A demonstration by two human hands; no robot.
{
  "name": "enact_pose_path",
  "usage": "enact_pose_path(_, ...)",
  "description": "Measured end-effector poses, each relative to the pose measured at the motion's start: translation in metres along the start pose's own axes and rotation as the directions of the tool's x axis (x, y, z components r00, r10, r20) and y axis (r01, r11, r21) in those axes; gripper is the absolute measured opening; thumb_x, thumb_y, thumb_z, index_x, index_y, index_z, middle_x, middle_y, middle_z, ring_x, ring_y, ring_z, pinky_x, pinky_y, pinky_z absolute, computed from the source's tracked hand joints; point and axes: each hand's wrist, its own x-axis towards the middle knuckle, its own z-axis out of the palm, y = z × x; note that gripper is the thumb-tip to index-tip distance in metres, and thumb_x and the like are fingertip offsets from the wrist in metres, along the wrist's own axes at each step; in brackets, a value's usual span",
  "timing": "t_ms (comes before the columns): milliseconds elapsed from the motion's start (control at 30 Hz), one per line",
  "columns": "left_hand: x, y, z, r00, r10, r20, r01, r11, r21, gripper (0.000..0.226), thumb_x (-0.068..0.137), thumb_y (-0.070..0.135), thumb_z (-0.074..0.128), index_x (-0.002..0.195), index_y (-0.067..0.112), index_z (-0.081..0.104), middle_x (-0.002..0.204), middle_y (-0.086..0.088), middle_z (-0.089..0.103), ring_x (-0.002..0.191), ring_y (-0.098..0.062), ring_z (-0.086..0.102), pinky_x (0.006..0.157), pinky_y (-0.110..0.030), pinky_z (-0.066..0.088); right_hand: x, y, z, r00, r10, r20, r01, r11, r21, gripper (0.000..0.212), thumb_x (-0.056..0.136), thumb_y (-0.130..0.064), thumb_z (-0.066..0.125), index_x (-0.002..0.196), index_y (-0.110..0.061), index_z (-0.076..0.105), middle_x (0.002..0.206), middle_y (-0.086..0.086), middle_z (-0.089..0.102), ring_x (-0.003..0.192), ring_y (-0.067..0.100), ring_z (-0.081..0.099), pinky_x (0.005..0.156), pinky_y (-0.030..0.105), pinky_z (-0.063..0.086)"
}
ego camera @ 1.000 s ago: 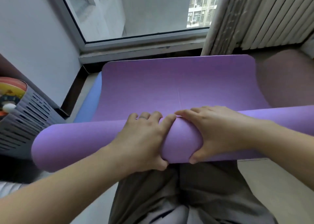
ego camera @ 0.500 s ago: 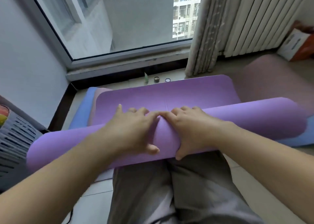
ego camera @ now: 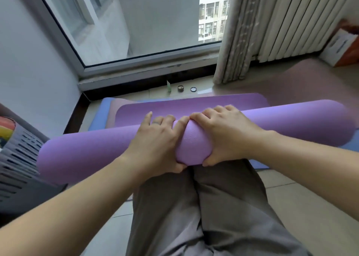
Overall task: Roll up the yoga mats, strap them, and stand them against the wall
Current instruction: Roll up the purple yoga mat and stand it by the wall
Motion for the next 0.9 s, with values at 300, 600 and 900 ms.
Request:
enact_pose_path(300,-0.035,0.001,-0.035,0.993,0.091,0.073,-0.088,0.995,-0.038,0.106,0.058,0.075,0.057,0.142,0.033,0.008,0.124,0.002,0.049,0.113,-0.022,0.051,0.108,-0.040,0.025,-0.027,-0.013,-0.037,0.987,-0.100,0.127,0.094,0.994,0.050,0.100,0.046,-0.078,0.069,0.129,-0.034,0.034,0.110,-0.010,0.056,0.099,0.019,0.056,0.085,0.039,0.045)
enact_pose_path(600,-0.015,-0.013,-0.009,0.882,0.182,0.434,-0.022,0.937,-0.349,0.093,0.059,0.072,0.067,0.136,0.049,0.020,0.113,0.017,0.051,0.096,-0.010,0.049,0.085,-0.030,0.035,-0.048,-0.027,-0.011,0.981,-0.154,0.115,0.144,0.986,0.090,0.100,0.066,-0.069,0.065,0.143,-0.027,0.018,0.127,-0.002,0.048,0.114,0.023,0.045,0.098,0.041,0.036)
enact_pose_path(900,-0.003,-0.032,-0.015,0.975,0.024,0.222,0.048,0.948,-0.313,0.094,0.070,0.072,0.061,0.148,0.039,0.020,0.144,0.011,0.037,0.130,-0.015,0.042,0.110,-0.037,0.030,-0.002,-0.012,-0.005,0.954,-0.118,0.276,0.072,0.982,0.172,0.113,0.052,-0.067,0.080,0.142,-0.029,0.023,0.128,-0.001,0.047,0.117,0.023,0.044,0.097,0.046,0.039)
